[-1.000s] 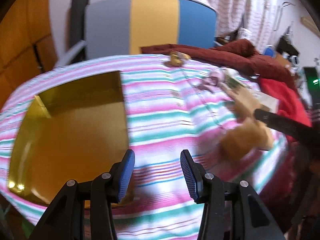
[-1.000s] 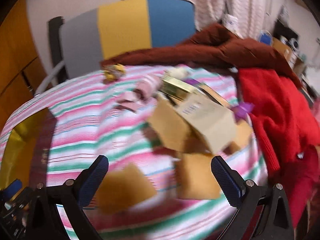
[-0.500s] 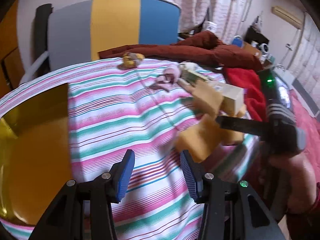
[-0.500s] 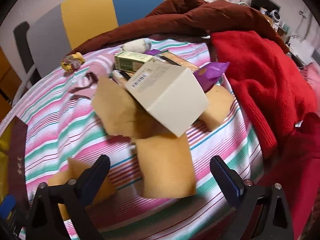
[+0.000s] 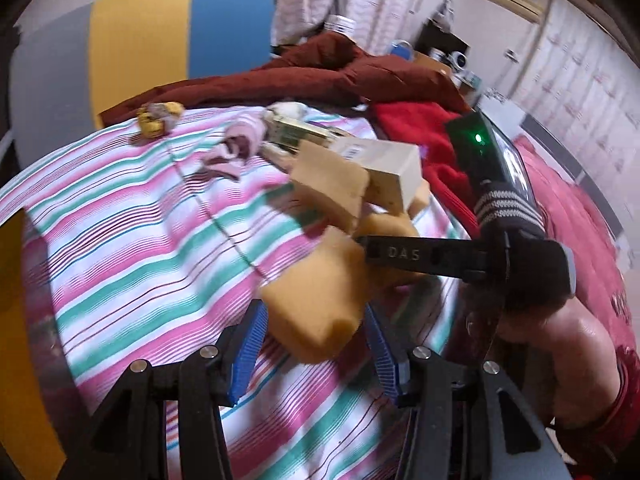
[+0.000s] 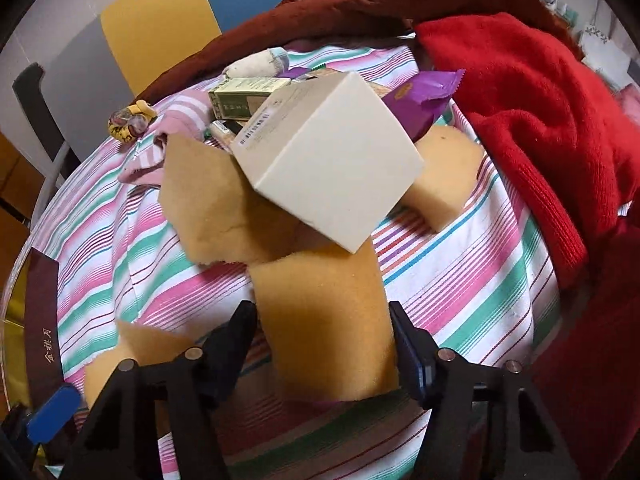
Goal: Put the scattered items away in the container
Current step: 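Grasp a yellow sponge with the left tool while the right tool grasps another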
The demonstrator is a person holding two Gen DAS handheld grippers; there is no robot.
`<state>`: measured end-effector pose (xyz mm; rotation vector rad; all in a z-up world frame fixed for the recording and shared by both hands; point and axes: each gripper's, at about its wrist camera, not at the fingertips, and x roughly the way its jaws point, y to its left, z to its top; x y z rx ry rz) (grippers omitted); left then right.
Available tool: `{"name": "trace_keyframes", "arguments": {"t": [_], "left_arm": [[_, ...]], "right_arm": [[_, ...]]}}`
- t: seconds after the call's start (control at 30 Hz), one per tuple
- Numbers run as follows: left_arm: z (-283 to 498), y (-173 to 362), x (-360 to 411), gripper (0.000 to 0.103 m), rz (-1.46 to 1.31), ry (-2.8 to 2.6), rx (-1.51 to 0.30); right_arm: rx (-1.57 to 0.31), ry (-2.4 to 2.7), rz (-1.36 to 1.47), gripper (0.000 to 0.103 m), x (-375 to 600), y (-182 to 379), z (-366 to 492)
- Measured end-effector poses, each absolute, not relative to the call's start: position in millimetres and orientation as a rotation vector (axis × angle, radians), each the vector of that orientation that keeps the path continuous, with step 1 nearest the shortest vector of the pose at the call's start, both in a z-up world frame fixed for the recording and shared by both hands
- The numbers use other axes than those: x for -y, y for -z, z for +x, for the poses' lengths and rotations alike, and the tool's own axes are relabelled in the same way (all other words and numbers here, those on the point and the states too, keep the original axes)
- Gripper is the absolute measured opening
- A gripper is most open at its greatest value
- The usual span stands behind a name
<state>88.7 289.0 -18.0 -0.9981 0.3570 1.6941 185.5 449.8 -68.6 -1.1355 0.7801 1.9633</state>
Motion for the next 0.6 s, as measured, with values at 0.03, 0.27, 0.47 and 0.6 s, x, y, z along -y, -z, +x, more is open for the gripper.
{"name": "trace_keyframes", "arguments": {"t": [0.03,0.27,0.47,0.6], "left_arm": [[89.5,19.2,-292.6,0.051,-0.997,-1.670,-0.372],[84.5,25.2,-307.9,0.052,-0.937,-1.701,-0.455],[82.8,31.9,-314.2,0.053,-0.921,-1.712,-0.438],[82.0,35.6,-310.2,0.048,-0.927,-1.704,-0.412]], "right_arm": [[-0.780,-1.965,-1.135,0.067,-449.6,68.5,185.5],[-0.780,-1.967,-1.134,0.068,-449.4,68.4,185.4],[-0.776,-1.968,-1.131,0.068,-451.0,67.6,183.3],[-0.774,-1.974,-1.124,0.068,-450.4,66.9,184.6]]}}
